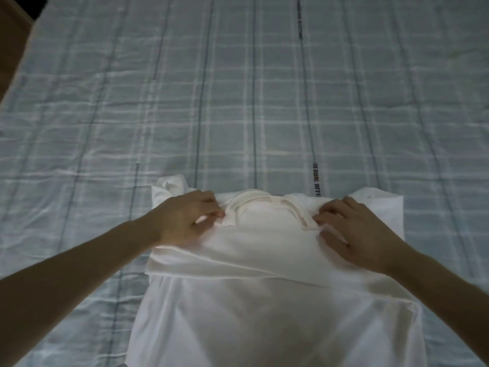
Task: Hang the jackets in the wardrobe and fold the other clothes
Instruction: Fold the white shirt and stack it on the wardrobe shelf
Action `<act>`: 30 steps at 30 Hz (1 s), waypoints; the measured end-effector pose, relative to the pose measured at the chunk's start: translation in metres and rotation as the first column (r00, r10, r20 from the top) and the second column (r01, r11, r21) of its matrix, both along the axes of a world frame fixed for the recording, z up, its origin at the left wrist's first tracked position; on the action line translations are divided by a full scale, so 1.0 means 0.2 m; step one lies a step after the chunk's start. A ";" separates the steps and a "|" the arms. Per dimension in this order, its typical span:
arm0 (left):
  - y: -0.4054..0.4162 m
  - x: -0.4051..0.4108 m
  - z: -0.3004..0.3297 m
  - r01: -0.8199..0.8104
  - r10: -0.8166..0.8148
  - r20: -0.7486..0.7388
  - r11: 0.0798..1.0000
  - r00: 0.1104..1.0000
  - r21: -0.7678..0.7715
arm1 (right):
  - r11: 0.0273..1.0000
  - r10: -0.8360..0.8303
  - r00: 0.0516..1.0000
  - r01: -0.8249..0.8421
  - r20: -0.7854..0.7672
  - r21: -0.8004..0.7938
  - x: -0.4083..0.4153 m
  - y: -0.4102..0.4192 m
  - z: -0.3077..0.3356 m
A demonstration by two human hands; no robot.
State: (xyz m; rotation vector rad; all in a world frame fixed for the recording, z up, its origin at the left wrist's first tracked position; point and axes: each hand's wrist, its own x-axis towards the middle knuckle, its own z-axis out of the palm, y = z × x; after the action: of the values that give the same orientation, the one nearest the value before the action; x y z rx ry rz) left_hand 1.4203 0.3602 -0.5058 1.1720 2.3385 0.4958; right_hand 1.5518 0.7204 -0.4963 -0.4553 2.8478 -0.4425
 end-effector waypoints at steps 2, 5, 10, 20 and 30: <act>0.01 -0.05 0.00 -0.124 0.122 0.039 0.991 0.992 0.040 | 0.998 -0.051 0.998 0.052 0.026 -0.037 -0.03 0.00 0.01; 0.04 -0.12 0.01 -0.194 0.194 0.020 0.981 0.981 -0.002 | 0.990 -0.143 0.988 0.142 0.065 0.020 -0.14 0.00 0.01; 0.10 -0.21 0.12 -0.062 0.010 -0.114 0.882 0.993 -0.467 | 0.952 -0.200 0.956 0.138 0.213 0.275 -0.31 0.06 0.10; 0.23 -0.20 0.20 0.001 -0.163 -0.160 0.704 0.974 -0.710 | 0.931 -0.108 0.876 -0.077 0.469 0.358 -0.29 0.12 0.18; 0.14 -0.09 0.27 0.005 -0.175 -0.146 0.657 0.974 -0.754 | 0.945 -0.069 0.944 -0.042 0.323 0.324 -0.02 0.09 0.33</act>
State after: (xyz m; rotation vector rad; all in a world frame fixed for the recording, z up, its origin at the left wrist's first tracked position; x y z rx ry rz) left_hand 1.4019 0.3887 -0.4510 0.9244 2.2417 -0.6421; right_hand 1.5479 0.7378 -0.4305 -0.2670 2.5273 -0.0336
